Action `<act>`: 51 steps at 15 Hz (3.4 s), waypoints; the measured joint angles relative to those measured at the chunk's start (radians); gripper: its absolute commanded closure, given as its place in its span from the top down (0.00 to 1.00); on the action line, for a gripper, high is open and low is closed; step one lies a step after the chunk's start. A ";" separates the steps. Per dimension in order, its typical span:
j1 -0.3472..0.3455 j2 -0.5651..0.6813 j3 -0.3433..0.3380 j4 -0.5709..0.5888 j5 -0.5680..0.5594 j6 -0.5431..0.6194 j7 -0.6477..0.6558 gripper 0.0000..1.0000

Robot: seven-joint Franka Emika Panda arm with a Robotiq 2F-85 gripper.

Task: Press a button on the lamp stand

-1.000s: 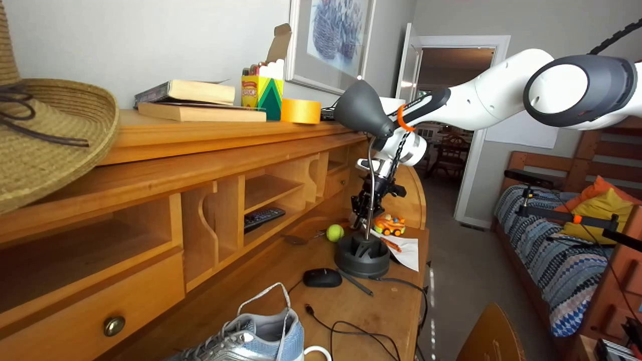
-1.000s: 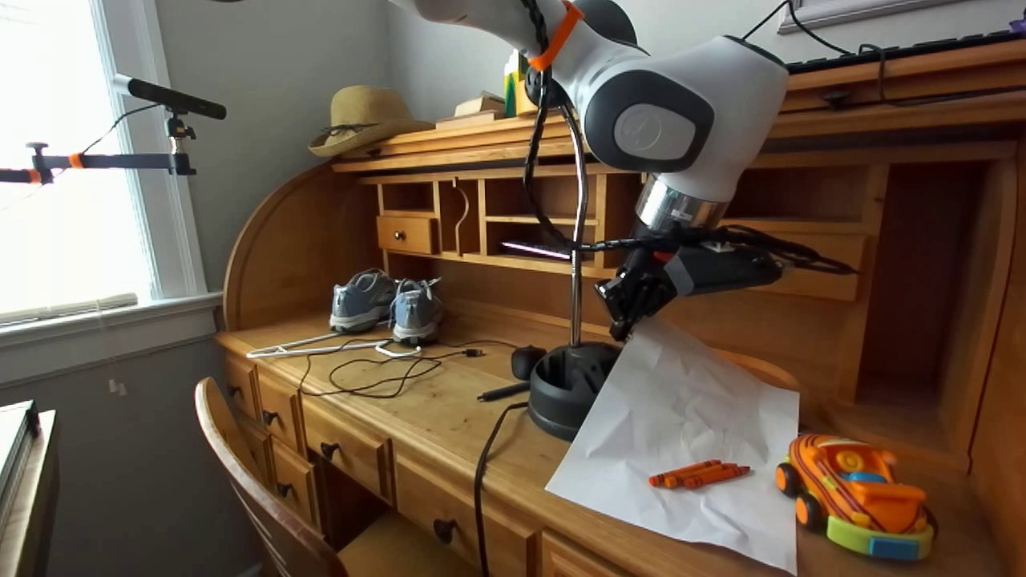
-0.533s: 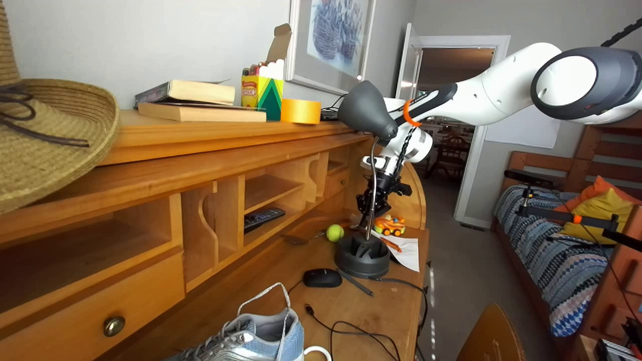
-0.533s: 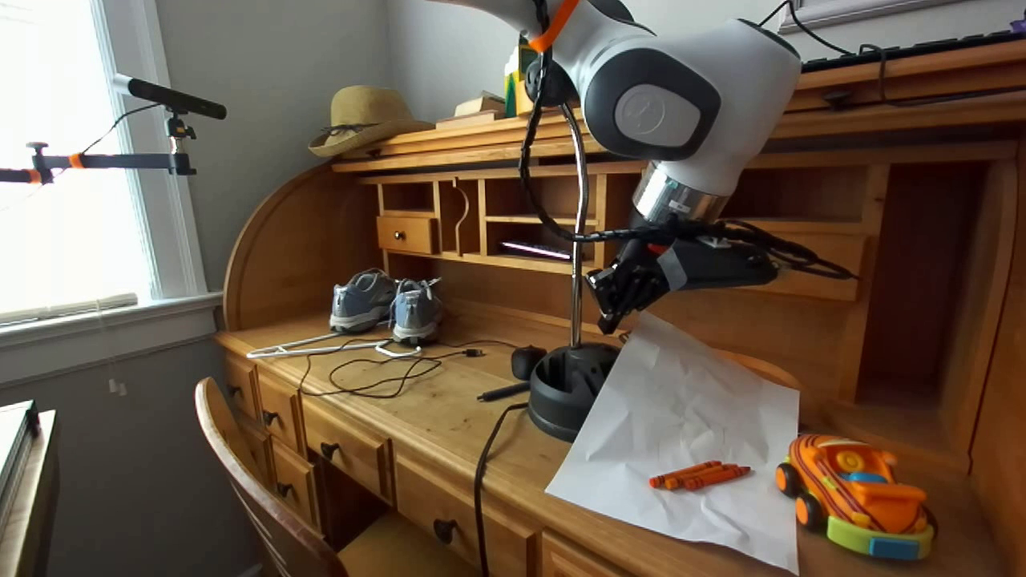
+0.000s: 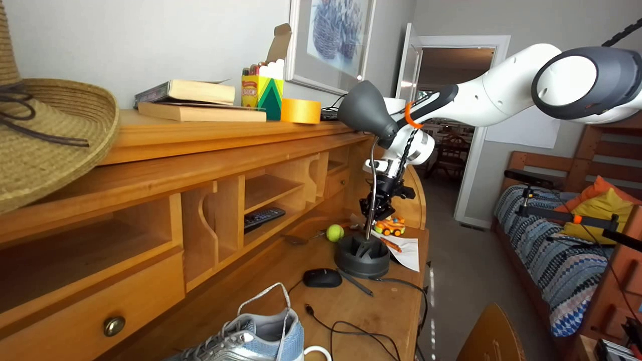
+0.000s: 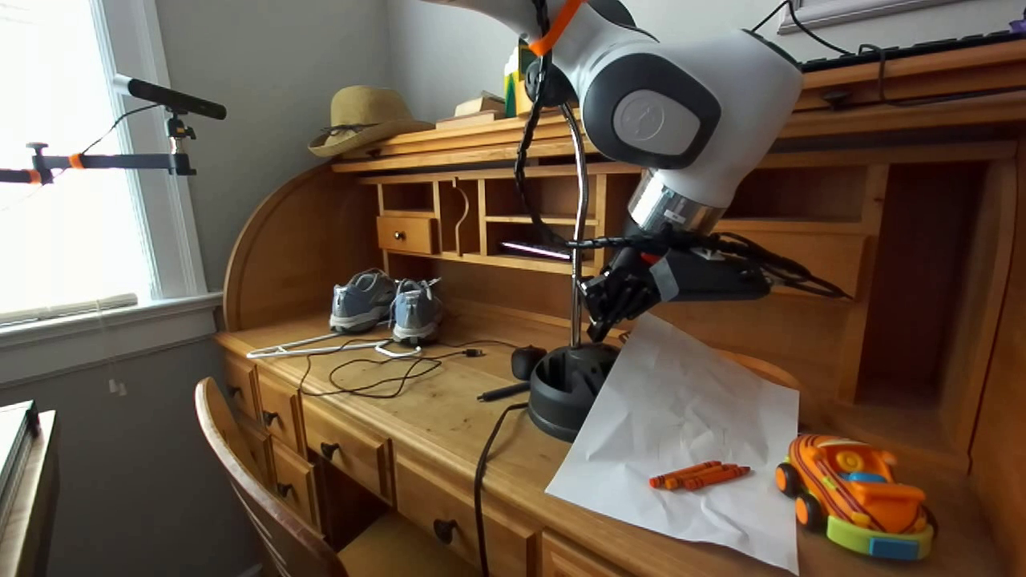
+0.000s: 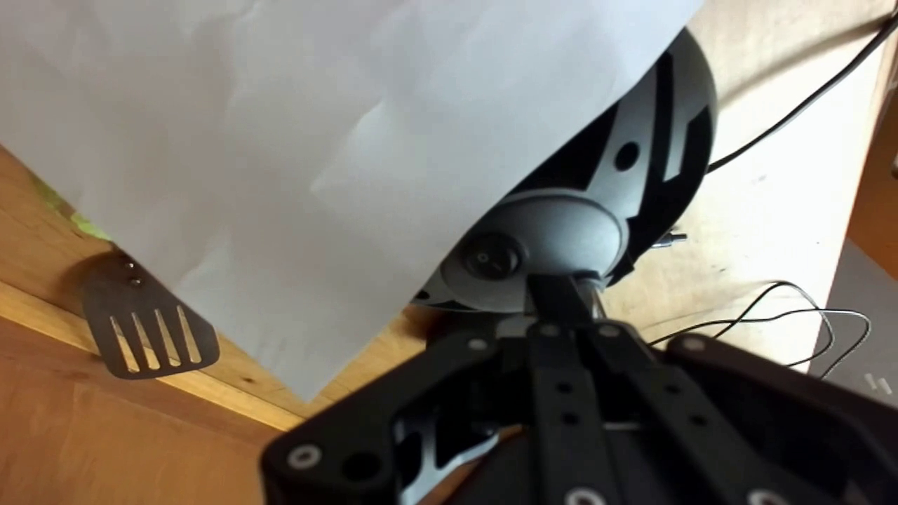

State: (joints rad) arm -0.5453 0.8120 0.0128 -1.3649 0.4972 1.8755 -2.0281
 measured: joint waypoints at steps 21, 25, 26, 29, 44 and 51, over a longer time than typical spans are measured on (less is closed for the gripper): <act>-0.002 0.001 0.007 -0.009 0.010 0.040 -0.047 0.00; -0.002 0.003 0.007 -0.010 0.010 0.040 -0.048 0.00; -0.002 0.004 0.007 -0.010 0.010 0.040 -0.049 0.00; -0.002 0.005 0.007 -0.010 0.010 0.037 -0.056 0.00; 0.015 0.003 -0.004 -0.010 0.001 0.032 -0.075 0.00; 0.017 -0.043 -0.011 -0.033 0.001 0.103 -0.052 0.00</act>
State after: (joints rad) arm -0.5281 0.7689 0.0014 -1.3983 0.4985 1.9785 -2.0804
